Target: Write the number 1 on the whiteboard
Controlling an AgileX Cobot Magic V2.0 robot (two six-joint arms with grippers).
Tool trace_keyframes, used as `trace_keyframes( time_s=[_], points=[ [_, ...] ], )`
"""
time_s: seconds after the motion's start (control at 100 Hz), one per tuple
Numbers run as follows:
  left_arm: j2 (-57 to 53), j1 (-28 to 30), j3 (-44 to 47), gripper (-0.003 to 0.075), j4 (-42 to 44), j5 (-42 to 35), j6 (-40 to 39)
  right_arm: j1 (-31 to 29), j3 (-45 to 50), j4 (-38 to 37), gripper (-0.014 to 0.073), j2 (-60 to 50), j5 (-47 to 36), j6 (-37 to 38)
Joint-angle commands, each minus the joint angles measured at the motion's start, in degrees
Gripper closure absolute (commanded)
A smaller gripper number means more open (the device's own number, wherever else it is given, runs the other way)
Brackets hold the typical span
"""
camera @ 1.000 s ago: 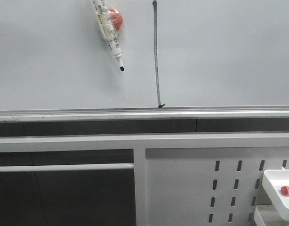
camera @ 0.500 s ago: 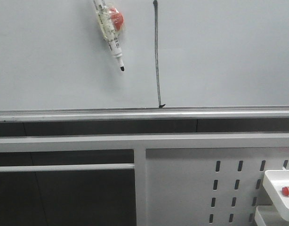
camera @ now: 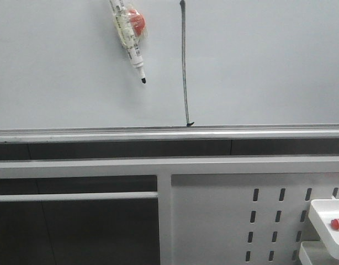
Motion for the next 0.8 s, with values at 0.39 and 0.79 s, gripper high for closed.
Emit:
trace_keyframes(
  time_s=[0.39, 0.79],
  points=[
    [-4.1, 9.6, 5.7, 0.074, 22.1, -8.4, -0.4, 0.2, -1.3, -1.8, 0.0643, 0.7, -4.1, 0.2],
    [-14.4, 26.3, 20.5, 0.074, 28.8, -4.0, -20.2, 0.2, -1.3, -1.8, 0.0643, 0.7, -4.1, 0.2]
  ],
)
